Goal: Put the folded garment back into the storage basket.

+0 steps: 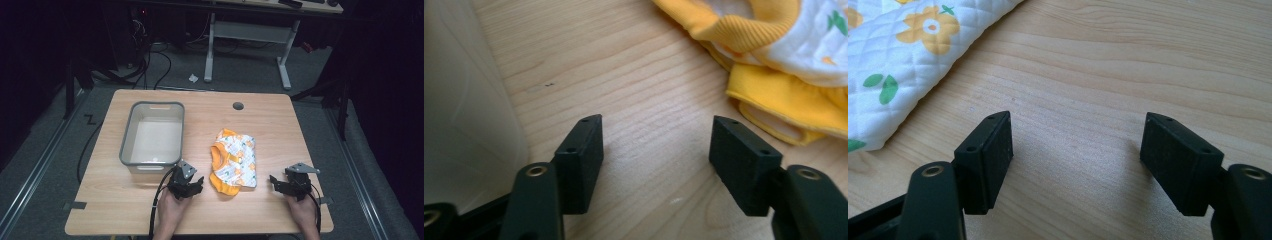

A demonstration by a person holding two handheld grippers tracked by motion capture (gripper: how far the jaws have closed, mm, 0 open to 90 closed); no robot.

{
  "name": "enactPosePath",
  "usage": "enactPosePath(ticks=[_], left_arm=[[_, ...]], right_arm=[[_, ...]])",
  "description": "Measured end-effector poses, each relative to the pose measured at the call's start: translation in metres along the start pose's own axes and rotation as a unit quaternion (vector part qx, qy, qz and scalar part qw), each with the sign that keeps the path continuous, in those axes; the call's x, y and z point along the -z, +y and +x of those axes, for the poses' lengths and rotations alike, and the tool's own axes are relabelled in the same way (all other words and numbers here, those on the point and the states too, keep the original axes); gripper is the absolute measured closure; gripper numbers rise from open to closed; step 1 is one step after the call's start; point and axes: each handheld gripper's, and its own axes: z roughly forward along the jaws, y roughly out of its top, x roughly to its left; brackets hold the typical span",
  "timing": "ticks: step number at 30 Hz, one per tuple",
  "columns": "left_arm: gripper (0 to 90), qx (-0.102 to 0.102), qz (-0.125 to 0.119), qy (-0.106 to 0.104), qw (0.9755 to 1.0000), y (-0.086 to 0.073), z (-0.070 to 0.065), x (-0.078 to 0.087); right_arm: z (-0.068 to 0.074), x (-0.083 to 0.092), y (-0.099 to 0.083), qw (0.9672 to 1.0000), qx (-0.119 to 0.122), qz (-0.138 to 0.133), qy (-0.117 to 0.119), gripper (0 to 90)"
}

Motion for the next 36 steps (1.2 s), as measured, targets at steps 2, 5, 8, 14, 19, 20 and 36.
enactPosePath(ticks=[2, 5, 8, 14, 19, 20, 36], left_arm=[[36.1, 0.001, -0.001, 0.001, 1.0, -0.0009, -0.0004, 0.0009], [36.0, 0.001, -0.001, 0.001, 1.0, -0.0015, -0.0005, 0.0015], [35.5, 0.002, 0.0, 0.002, 1.0, -0.0017, -0.0005, 0.0017], [35.5, 0.002, -0.001, 0.002, 1.0, -0.0016, -0.0006, 0.0016], [35.6, 0.002, 0.0, 0.002, 1.0, -0.0016, -0.0006, 0.0016], [35.6, 0.002, 0.0, 0.002, 1.0, -0.0016, -0.0006, 0.0016], [36.0, 0.006, -0.001, 0.001, 1.0, -0.0014, 0.0, 0.0014]], right_arm=[[0.0, 0.0, 0.0, 1.0, 0.0, 0.0, 0.0, 29.5], [0.0001, 0.0, 0.0, 1.0, -0.001, 0.0, -0.001, 29.5], [0.0001, 0.0, 0.0, 1.0, -0.001, 0.0, -0.001, 29.6], [0.0, -0.0001, 0.0001, 1.0, -0.001, 0.0, -0.001, 29.5], [0.0, -0.0001, 0.0001, 1.0, -0.001, 0.0, 0.0, 29.5], [0.0, -0.0001, 0.0001, 1.0, -0.001, 0.0, 0.0, 29.5], [0.0, -0.0001, 0.0001, 1.0, -0.001, 0.0, 0.0, 29.5]])
